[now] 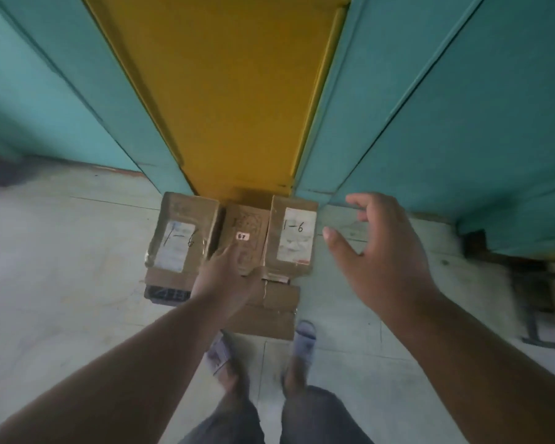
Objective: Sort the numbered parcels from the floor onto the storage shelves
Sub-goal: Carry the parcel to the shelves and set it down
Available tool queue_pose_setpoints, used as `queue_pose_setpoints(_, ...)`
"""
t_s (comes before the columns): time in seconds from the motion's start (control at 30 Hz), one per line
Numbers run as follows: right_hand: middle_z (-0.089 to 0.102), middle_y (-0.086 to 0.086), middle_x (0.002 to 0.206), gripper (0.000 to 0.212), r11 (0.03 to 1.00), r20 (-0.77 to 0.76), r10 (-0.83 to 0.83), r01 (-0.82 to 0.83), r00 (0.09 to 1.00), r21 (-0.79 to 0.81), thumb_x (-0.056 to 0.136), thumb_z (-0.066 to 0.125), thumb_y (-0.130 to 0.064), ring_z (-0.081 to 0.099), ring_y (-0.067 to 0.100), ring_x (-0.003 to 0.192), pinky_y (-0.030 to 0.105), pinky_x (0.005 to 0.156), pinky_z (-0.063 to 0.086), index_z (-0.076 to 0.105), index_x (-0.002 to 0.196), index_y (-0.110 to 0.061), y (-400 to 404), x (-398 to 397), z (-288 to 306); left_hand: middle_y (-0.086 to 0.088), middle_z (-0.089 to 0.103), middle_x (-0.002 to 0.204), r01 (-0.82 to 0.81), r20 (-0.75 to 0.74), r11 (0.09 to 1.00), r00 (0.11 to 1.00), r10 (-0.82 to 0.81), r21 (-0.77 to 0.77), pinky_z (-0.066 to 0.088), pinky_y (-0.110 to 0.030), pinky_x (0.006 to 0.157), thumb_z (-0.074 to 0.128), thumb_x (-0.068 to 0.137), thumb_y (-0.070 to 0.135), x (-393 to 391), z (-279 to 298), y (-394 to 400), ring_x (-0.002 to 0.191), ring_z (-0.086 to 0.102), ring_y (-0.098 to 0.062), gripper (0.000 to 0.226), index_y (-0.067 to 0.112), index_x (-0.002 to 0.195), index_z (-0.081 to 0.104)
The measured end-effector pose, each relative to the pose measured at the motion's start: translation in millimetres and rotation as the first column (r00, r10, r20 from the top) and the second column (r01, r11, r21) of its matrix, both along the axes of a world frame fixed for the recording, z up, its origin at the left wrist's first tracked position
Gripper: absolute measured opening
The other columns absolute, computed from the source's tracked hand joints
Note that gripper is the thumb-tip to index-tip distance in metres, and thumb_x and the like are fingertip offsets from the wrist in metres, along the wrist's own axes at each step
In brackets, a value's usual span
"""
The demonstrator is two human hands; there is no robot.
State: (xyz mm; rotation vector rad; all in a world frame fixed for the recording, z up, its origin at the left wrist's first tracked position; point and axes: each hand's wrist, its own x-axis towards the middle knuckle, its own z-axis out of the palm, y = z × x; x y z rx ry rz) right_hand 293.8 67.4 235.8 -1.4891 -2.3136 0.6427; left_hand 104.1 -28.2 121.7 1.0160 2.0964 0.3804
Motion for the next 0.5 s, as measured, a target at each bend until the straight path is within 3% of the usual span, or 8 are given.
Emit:
queue_pose_setpoints(0.07, 0.058, 0.0, 0.125, 0.052, 0.999, 0.033, -0.029, 0.03, 0.999, -0.029, 0.086, 0.066, -0.04, 0.055, 0.013, 0.113, 0.021, 0.082, 0.037, 0.054, 0.13, -0.016, 10, -1, -25, 0.006, 0.059, 0.13, -0.008, 0.056, 0.999, 0.998, 0.01, -0.042, 0.055, -0.036, 0.077, 0.062, 0.089, 0.052, 0, -30, 18, 0.1, 0.06, -0.015, 0.051, 0.03, 0.133, 0.048)
queue_pose_setpoints(0.17, 0.057, -0.003, 0.13, 0.05, 0.996, 0.088, -0.031, 0.038, 0.996, -0.081, 0.088, 0.066, -0.04, 0.054, 0.011, 0.116, 0.018, 0.081, 0.034, 0.053, 0.132, -0.019, 31, -4, -72, 0.003, 0.058, 0.128, -0.049, 0.179, 0.992, 0.981, 0.07, -0.118, 0.055, -0.035, 0.075, 0.064, 0.086, 0.056, 3, -75, 41, 0.094, 0.061, -0.015, 0.059, 0.03, 0.136, 0.045)
queue_pose_setpoints(0.3, 0.056, -0.003, 0.133, 0.051, 0.984, 0.128, -0.049, 0.07, 0.991, -0.162, 0.089, 0.067, -0.039, 0.055, 0.014, 0.118, 0.023, 0.085, 0.036, 0.051, 0.134, -0.021, 53, -9, -131, 0.0, 0.061, 0.119, -0.14, 0.274, 0.974, 0.944, 0.186, -0.177, 0.057, -0.034, 0.061, 0.069, 0.085, 0.053, 4, -118, 61, 0.082, 0.066, -0.016, 0.064, 0.029, 0.139, 0.043)
queue_pose_setpoints(0.4, 0.053, 0.001, 0.137, 0.056, 0.974, 0.156, -0.023, 0.058, 0.987, -0.221, 0.09, 0.067, -0.039, 0.055, 0.017, 0.119, 0.025, 0.085, 0.038, 0.047, 0.139, -0.022, 71, -13, -177, 0.002, 0.067, 0.11, -0.135, 0.353, 0.975, 0.916, 0.192, -0.178, 0.061, -0.043, 0.076, 0.067, 0.086, 0.051, 5, -144, 69, 0.087, 0.069, -0.019, 0.057, 0.029, 0.135, 0.049)
queue_pose_setpoints(0.5, 0.049, 0.001, 0.143, 0.064, 0.947, 0.196, -0.004, 0.067, 0.981, -0.313, 0.092, 0.065, -0.038, 0.056, 0.019, 0.12, 0.026, 0.083, 0.038, 0.036, 0.147, -0.025, 84, -18, -209, 0.008, 0.072, 0.102, -0.12, 0.466, 0.983, 0.868, 0.173, -0.14, 0.058, -0.048, 0.087, 0.058, 0.094, 0.048, 11, -155, 69, 0.092, 0.069, -0.015, 0.031, 0.037, 0.123, 0.06)
